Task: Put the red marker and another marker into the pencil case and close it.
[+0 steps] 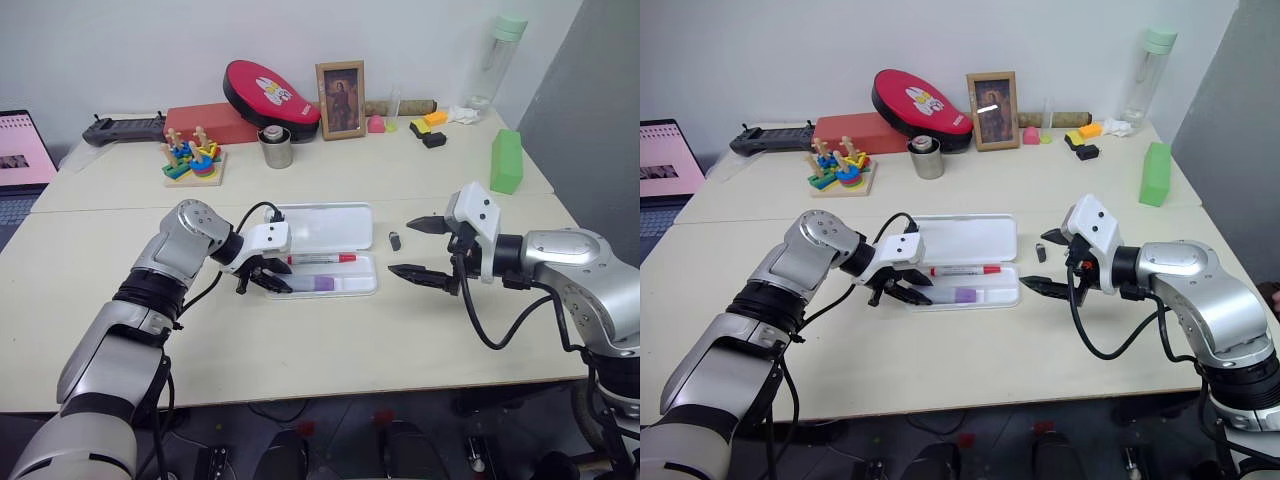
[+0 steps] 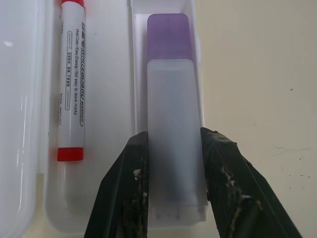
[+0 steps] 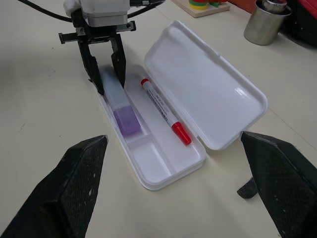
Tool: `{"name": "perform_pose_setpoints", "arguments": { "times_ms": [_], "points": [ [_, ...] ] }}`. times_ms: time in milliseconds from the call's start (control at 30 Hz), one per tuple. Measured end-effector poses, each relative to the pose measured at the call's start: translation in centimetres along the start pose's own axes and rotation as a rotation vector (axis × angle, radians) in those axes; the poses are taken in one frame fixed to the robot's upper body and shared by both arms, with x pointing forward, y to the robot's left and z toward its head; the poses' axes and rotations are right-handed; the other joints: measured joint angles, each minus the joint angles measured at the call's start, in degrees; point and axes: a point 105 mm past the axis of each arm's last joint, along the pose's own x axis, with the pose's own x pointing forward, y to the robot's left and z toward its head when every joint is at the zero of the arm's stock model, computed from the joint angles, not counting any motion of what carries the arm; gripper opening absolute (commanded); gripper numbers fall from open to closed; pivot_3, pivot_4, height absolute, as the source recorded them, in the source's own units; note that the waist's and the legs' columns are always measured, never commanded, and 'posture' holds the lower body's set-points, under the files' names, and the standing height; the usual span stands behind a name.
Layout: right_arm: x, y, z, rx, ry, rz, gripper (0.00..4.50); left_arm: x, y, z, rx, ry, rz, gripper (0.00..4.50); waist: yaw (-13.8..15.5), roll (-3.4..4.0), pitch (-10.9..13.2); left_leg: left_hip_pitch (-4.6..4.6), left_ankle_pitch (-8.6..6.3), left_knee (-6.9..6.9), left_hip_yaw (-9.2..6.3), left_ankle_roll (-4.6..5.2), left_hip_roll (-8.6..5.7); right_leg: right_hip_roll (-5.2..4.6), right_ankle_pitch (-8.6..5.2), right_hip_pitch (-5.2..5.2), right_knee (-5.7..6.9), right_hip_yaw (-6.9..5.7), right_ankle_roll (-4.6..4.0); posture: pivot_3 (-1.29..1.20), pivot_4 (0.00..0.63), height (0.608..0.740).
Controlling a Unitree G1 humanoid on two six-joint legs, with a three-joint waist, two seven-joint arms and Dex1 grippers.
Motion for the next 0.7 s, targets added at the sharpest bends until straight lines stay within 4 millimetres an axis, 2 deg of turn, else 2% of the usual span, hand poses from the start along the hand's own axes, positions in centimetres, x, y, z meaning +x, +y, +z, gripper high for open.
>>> {"name": "perform_pose_setpoints", "arguments": {
  "times_ms": [67, 133, 300, 433, 567, 633, 700],
  "points": [
    [0.0, 0.0, 0.0, 0.003, -0.001, 0.002, 4.5, 0.0, 0.0, 0.0, -0.001, 0.0, 0.0, 1.21, -0.01, 0.0, 0.0, 0.0, 0.0, 0.01, 0.0, 0.0, 0.0, 0.0, 0.0, 0.0, 0.01, 0.0, 0.0, 0.0, 0.15, 0.74],
    [0.0, 0.0, 0.0, 0.003, -0.001, 0.002, 4.5, 0.1, 0.0, 0.1, 0.0, -0.003, 0.0, 1.91, 0.0, 0.0, 0.0, 0.0, 0.0, 0.01, 0.0, 0.0, 0.0, 0.0, 0.0, 0.0, 0.0, 0.0, 0.0, 0.0, 0.15, 0.74],
    [-0.1, 0.0, 0.0, 0.003, 0.002, 0.001, 4.5, 0.3, 0.0, 0.3, -0.003, -0.016, -0.006, 2.6, 0.0, 0.0, 0.0, 0.0, 0.0, 0.02, 0.0, 0.0, 0.0, 0.0, 0.0, 0.0, 0.01, 0.0, 0.0, 0.0, 0.15, 0.74],
    [-0.1, 0.0, 0.0, 0.003, 0.002, 0.0, 4.5, 0.3, 0.0, 0.3, -0.015, -0.019, -0.008, 3.43, 0.0, 0.0, 0.0, 0.0, 0.0, 0.05, 0.0, 0.0, 0.0, 0.0, 0.0, 0.0, 0.03, 0.0, 0.0, 0.0, 0.15, 0.74],
    [-0.1, 0.0, 0.0, 0.003, 0.002, 0.0, 4.5, 0.4, 0.0, 0.5, -0.02, -0.029, -0.009, 4.07, 0.0, 0.0, 0.0, 0.0, 0.0, 0.07, 0.0, 0.0, 0.0, 0.0, 0.01, 0.01, 0.04, 0.0, 0.0, 0.0, 0.15, 0.74],
    [0.0, 0.0, -0.1, 0.002, 0.003, 0.002, 4.5, 0.3, 0.1, 1.2, -0.029, -0.07, -0.003, 4.48, -0.01, 0.0, 0.0, -0.01, 0.0, 0.09, -0.01, 0.0, 0.0, 0.0, 0.01, 0.01, 0.04, 0.0, 0.0, 0.0, 0.15, 0.74],
    [0.0, 0.0, -0.1, 0.003, 0.004, 0.002, 4.5, 0.0, 0.1, 1.8, -0.037, -0.099, 0.006, 4.5, -0.02, 0.0, 0.0, -0.01, 0.0, 0.09, -0.01, 0.0, 0.0, 0.0, 0.01, 0.01, 0.03, 0.0, 0.0, 0.0, 0.15, 0.74]
  ]
}}
